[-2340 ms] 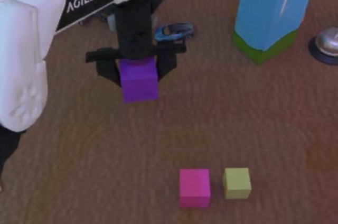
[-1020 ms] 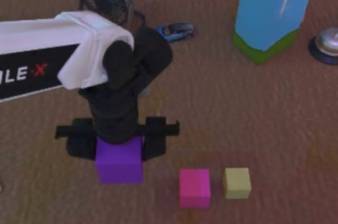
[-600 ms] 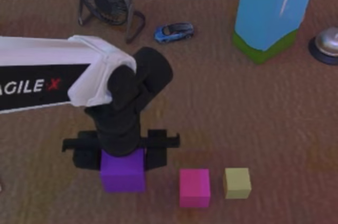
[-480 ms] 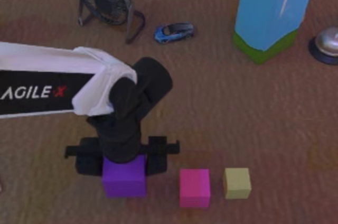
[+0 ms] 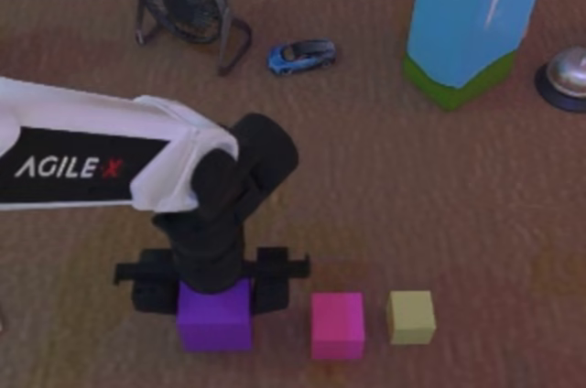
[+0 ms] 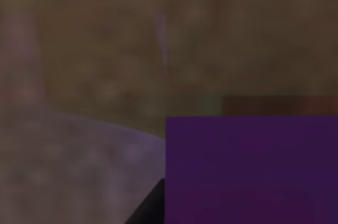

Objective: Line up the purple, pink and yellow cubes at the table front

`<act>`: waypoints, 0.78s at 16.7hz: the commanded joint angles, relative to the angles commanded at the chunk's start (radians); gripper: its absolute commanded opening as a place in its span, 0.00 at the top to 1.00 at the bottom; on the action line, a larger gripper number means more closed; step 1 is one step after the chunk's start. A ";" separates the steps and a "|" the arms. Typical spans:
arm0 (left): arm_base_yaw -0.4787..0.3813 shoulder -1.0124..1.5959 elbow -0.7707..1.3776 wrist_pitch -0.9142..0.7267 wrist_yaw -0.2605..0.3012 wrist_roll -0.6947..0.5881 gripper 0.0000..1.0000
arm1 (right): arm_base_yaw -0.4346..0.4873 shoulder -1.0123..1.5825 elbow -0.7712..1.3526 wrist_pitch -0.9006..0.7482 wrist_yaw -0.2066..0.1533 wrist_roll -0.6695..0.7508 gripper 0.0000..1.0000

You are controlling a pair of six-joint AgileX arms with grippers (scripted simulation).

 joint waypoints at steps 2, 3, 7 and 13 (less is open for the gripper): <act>0.000 0.000 0.000 0.000 0.000 0.000 0.70 | 0.000 0.000 0.000 0.000 0.000 0.000 0.00; 0.000 0.000 0.000 0.000 0.000 0.000 0.62 | 0.000 0.000 0.000 0.000 0.000 0.000 0.00; 0.000 0.000 0.000 0.000 0.000 0.000 0.32 | 0.000 0.000 0.000 0.000 0.000 0.000 0.00; 0.000 0.000 0.000 0.000 0.000 0.000 0.00 | 0.000 0.000 0.000 0.000 0.000 0.000 0.00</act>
